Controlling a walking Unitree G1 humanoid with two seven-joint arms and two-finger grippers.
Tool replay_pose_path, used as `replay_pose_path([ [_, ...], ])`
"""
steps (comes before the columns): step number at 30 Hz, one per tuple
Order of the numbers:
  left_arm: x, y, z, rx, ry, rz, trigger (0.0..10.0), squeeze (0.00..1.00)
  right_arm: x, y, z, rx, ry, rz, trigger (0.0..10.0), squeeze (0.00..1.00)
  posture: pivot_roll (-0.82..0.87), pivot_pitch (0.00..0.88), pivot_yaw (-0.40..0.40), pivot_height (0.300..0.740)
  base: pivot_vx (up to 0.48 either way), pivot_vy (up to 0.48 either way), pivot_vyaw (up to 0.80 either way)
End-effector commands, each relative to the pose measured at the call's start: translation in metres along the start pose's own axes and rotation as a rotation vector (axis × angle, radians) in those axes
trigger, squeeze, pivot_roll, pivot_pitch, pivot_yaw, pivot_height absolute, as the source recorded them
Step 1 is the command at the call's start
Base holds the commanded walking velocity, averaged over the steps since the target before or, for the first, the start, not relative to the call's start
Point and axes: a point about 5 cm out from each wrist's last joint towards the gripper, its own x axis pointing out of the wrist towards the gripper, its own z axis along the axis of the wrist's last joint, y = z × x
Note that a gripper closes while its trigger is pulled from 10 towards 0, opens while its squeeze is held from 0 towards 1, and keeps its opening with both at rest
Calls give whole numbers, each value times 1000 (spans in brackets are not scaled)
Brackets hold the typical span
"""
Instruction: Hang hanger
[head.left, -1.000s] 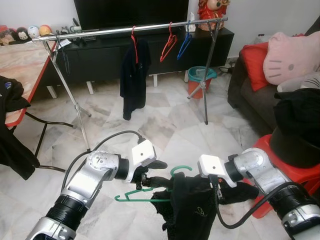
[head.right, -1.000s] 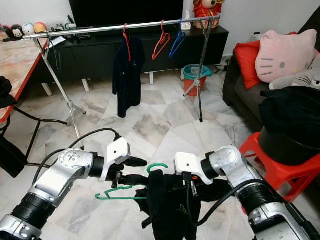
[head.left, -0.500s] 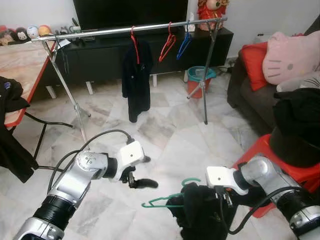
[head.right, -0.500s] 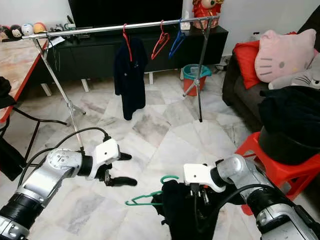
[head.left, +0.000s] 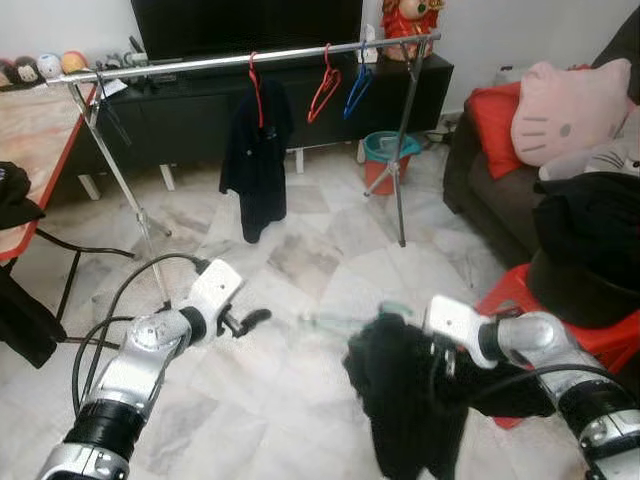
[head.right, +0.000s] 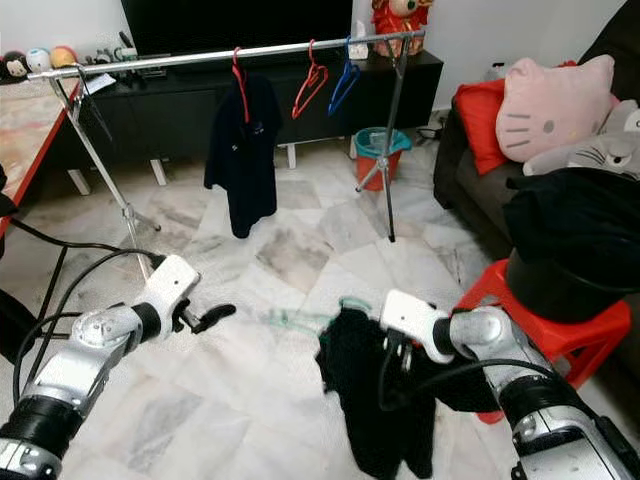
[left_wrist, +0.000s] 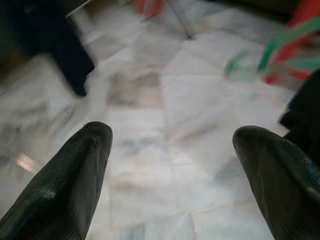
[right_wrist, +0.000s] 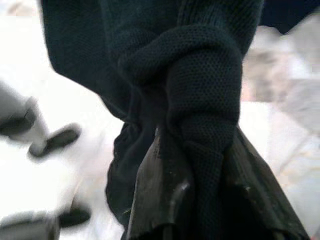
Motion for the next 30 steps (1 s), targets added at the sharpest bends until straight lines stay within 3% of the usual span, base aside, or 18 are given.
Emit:
replay_pose_path([
  [1, -1, 5, -15, -77, 61, 96, 10000, 0, -2, -13, 25, 12, -129, -82, 0, 0, 75, 0, -22, 740, 0, 0, 0],
  [5, 3, -1, -30, -202, 100, 152, 10000, 0, 1, -8, 28, -15, -136, -42, 0, 0, 72, 0, -24, 740, 0, 0, 0],
  [9, 7, -17, -45, -286, 149, 108, 10000, 0, 0, -9, 31, -30, -127, -24, 0, 0, 67, 0, -24, 740, 0, 0, 0],
  [14, 14, -38, -53, -413, 142, 32, 10000, 0, -2, -6, 50, -87, -185, 145, 0, 0, 68, 0, -35, 740, 0, 0, 0],
  [24, 18, -44, -59, -516, 132, 34, 10000, 0, -5, -13, 69, -90, -234, 231, 0, 0, 70, 0, -58, 740, 0, 0, 0],
  [27, 20, -47, -56, -606, 83, 10, 10000, 51, -4, -10, 70, -79, -237, 287, 0, 0, 72, 0, -66, 740, 0, 0, 0],
  [28, 20, -48, -55, -624, 67, -2, 10000, 1000, -4, -9, 70, -79, -235, 293, 0, 0, 73, 0, -68, 740, 0, 0, 0],
  [30, 20, -50, -54, -658, 40, -30, 10000, 1000, -3, -8, 70, -75, -237, 310, 0, 0, 72, 0, -70, 740, 0, 0, 0],
])
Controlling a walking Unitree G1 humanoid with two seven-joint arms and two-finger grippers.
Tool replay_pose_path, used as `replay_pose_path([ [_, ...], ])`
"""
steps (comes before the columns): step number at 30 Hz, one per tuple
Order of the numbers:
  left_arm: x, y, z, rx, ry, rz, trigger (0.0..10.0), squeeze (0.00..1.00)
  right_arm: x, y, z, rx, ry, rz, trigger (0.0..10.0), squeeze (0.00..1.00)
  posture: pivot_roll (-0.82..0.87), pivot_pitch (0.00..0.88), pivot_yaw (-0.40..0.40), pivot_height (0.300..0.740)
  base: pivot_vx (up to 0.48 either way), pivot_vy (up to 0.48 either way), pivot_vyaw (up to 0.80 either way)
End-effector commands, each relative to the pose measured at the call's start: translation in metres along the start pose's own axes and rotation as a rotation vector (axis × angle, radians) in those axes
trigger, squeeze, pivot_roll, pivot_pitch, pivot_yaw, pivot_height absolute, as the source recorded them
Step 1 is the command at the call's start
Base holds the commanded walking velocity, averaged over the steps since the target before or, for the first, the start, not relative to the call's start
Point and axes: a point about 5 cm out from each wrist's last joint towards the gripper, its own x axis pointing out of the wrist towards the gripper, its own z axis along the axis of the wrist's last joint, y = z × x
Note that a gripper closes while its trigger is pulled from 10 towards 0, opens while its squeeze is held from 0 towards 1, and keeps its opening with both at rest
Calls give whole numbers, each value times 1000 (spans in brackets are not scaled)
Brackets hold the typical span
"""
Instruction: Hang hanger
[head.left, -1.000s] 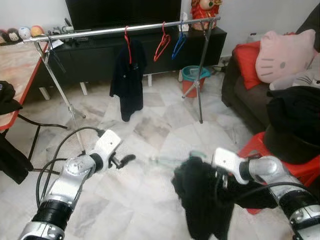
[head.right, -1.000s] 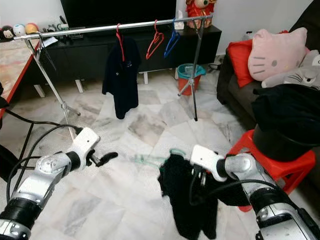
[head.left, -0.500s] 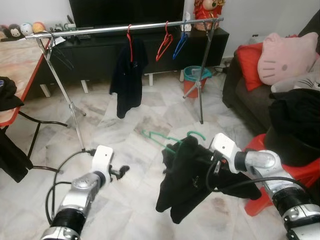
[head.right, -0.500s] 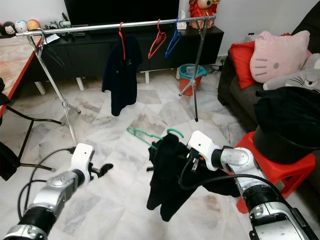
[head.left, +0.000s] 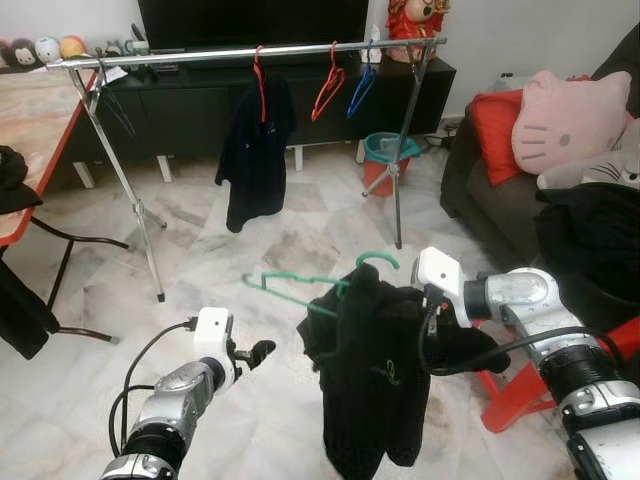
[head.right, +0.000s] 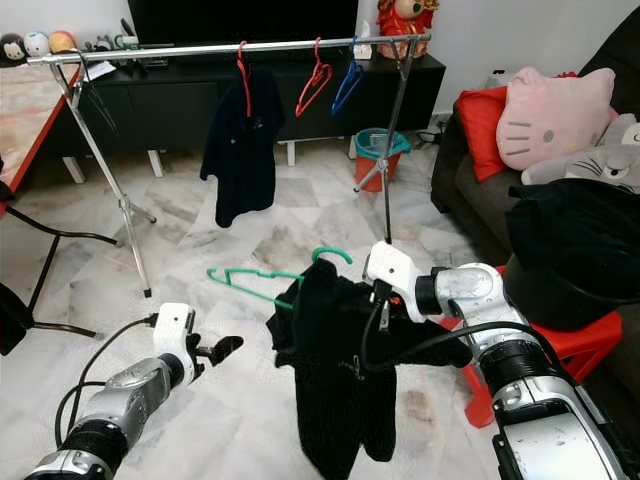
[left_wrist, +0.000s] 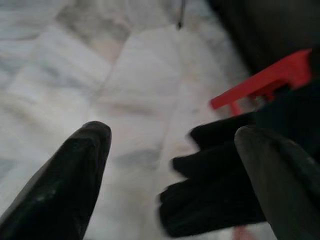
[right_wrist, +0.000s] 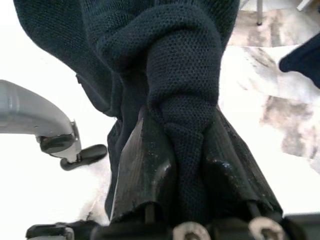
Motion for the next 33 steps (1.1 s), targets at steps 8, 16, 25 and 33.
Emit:
replay_pose_path([
  [8, 0, -12, 3, -64, -79, -142, 10000, 1000, -1, 0, 9, -3, -47, 62, 0, 0, 76, 0, -82, 740, 0, 0, 0],
  [16, -2, -25, 0, 0, -55, -316, 10000, 1000, 4, 1, 13, -4, -61, 111, 0, 0, 75, 0, -82, 740, 0, 0, 0],
  [25, 0, -12, -14, 62, 67, -191, 10000, 0, 7, 8, 21, -48, -71, 213, 0, 0, 73, 0, -89, 740, 0, 0, 0],
  [33, -1, -13, -23, 40, 126, -197, 10000, 0, 7, 16, 20, -62, -65, 298, 0, 0, 73, 0, -94, 740, 0, 0, 0],
])
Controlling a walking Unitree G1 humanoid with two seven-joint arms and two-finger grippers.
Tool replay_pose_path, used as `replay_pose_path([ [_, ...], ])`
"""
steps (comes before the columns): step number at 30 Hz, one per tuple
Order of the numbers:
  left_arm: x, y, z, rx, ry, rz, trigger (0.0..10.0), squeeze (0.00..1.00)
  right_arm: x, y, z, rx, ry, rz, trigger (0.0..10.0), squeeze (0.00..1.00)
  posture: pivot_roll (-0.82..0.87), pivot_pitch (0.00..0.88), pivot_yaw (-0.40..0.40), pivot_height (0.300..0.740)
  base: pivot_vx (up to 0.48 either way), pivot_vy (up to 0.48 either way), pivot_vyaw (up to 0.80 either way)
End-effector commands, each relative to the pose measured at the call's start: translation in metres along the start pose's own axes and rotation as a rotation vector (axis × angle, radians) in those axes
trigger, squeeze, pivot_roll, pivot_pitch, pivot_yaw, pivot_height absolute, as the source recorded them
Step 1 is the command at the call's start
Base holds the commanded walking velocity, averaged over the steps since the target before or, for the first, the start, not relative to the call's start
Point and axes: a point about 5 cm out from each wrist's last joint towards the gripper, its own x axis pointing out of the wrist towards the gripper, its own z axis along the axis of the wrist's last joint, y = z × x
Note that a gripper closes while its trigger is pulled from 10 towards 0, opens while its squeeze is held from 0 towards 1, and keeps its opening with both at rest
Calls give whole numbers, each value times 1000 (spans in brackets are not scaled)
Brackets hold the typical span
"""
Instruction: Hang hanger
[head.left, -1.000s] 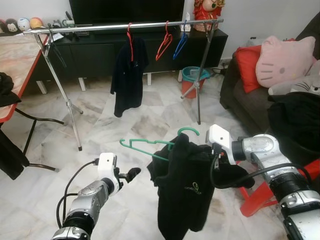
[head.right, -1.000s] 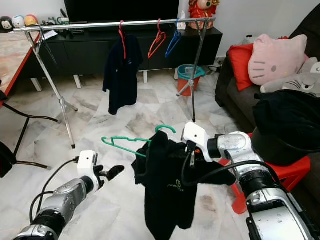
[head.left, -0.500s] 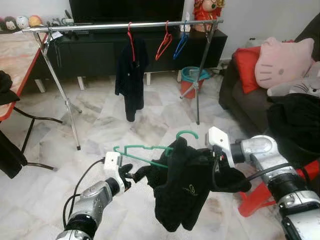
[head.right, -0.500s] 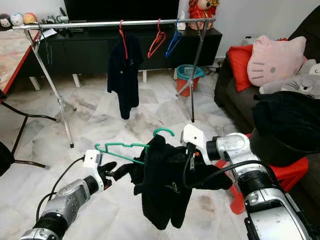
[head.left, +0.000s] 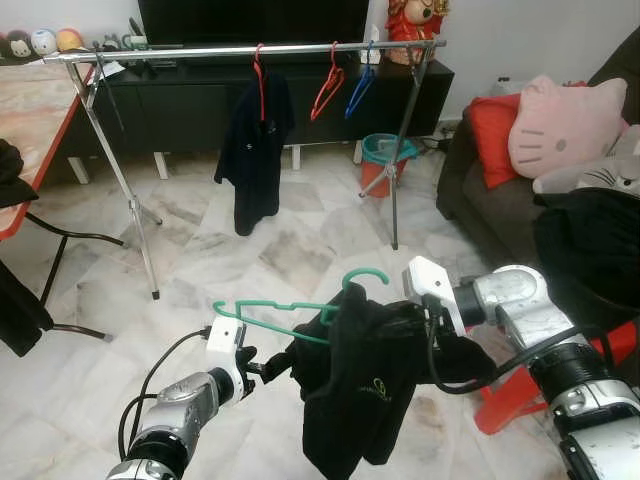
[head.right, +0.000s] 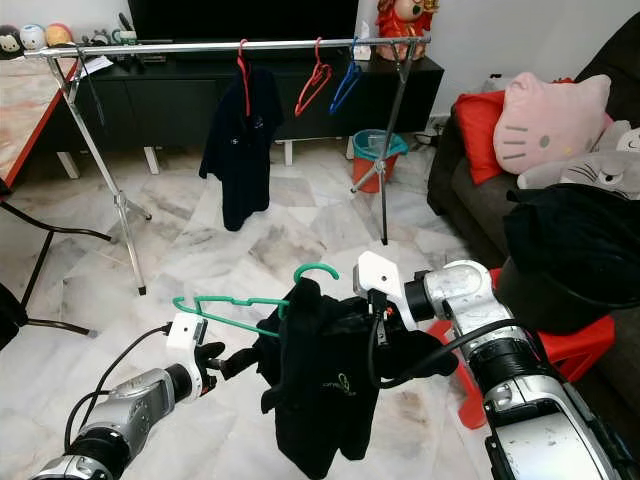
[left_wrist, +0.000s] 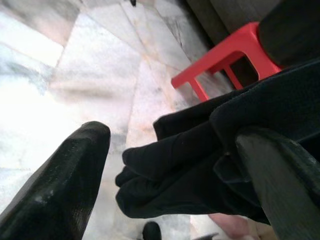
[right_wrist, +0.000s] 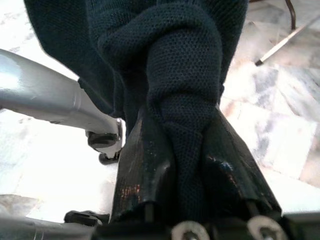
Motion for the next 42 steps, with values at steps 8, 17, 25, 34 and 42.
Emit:
replay_pose_path([
  [8, 2, -14, 0, -70, -52, -157, 10000, 0, 1, 11, -20, -32, 200, 74, 0, 0, 75, 0, -100, 740, 0, 0, 0],
  [17, -9, -8, -11, 43, 32, -200, 10000, 0, -10, 6, -49, -123, 517, -41, 0, 0, 73, 0, -90, 740, 0, 0, 0],
  [25, -18, -5, -17, 139, 102, -239, 10000, 0, -17, -4, -52, -173, 568, -170, 0, 0, 72, 0, -86, 740, 0, 0, 0],
  [34, -23, 0, -23, 270, 193, -222, 10000, 0, -14, 2, -61, -286, 650, -84, 0, 0, 77, 0, -91, 740, 0, 0, 0],
  [42, -26, 18, -15, 324, 177, -46, 10000, 0, -15, 0, -55, -566, 693, -56, 0, 0, 82, 0, -98, 740, 0, 0, 0],
])
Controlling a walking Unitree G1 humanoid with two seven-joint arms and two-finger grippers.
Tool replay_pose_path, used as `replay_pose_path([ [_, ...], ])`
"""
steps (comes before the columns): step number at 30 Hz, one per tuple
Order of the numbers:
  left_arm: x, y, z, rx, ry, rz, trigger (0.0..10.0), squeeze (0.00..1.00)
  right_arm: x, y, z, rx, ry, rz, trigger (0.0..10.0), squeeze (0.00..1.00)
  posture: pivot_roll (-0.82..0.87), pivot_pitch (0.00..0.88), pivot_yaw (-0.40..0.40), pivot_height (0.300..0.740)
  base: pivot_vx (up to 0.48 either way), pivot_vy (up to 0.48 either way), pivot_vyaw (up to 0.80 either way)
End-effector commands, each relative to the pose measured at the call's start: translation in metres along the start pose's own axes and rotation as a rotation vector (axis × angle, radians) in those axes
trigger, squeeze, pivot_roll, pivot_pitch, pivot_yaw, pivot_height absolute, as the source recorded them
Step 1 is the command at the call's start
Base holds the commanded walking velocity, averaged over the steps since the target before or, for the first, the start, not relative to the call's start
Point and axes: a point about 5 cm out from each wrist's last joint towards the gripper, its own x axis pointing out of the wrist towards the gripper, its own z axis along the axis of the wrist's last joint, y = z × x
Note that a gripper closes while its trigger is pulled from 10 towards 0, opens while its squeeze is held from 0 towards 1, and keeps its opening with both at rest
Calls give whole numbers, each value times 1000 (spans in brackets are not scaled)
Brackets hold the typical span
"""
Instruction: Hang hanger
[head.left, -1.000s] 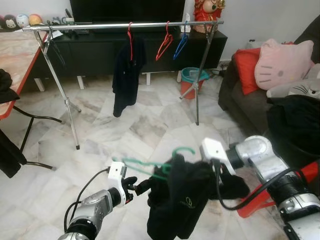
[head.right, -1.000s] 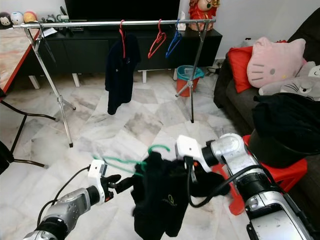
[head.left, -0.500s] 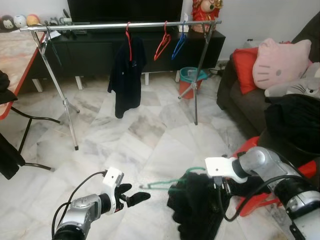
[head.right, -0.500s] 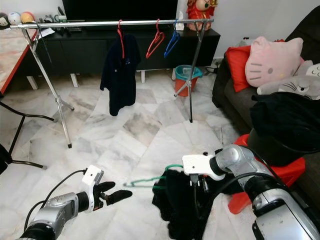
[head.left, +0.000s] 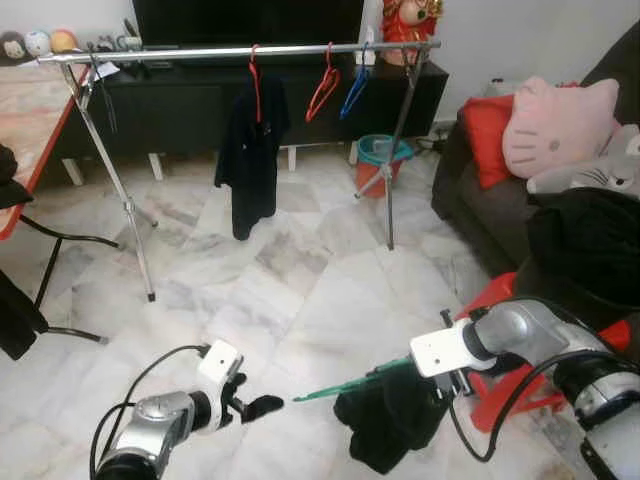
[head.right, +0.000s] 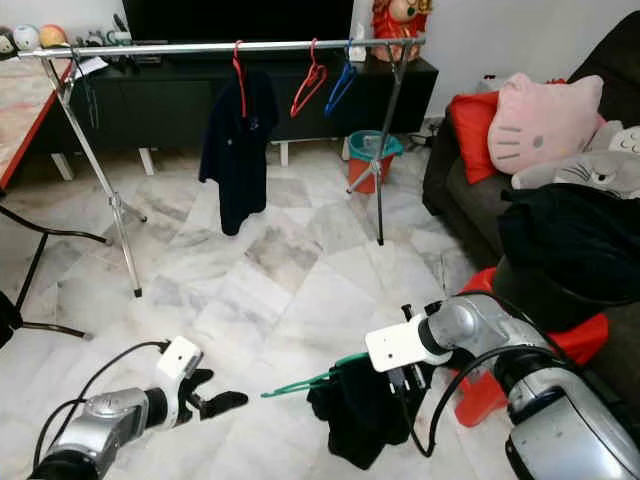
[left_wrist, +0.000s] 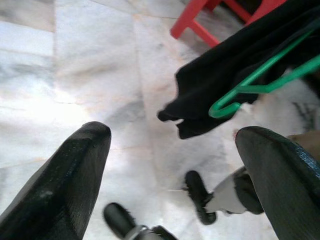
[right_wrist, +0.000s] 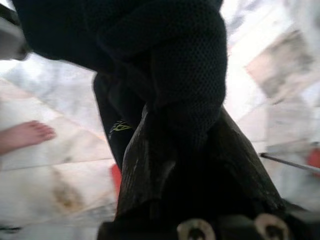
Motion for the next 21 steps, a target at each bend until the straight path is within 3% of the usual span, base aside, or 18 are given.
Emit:
replay_pose_path([
  [1, 1, 3, 1, 16, 1, 35, 10000, 0, -6, -7, 6, -92, -42, -26, 0, 0, 81, 0, -100, 740, 0, 0, 0],
  [14, 12, 0, 17, 123, -34, 82, 10000, 0, -1, -11, 28, -284, -156, -53, 0, 0, 84, 0, -108, 740, 0, 0, 0],
  [21, 23, -12, 28, 242, -29, -29, 10000, 0, 4, -8, 31, -319, -160, -37, 0, 0, 82, 0, -112, 740, 0, 0, 0],
])
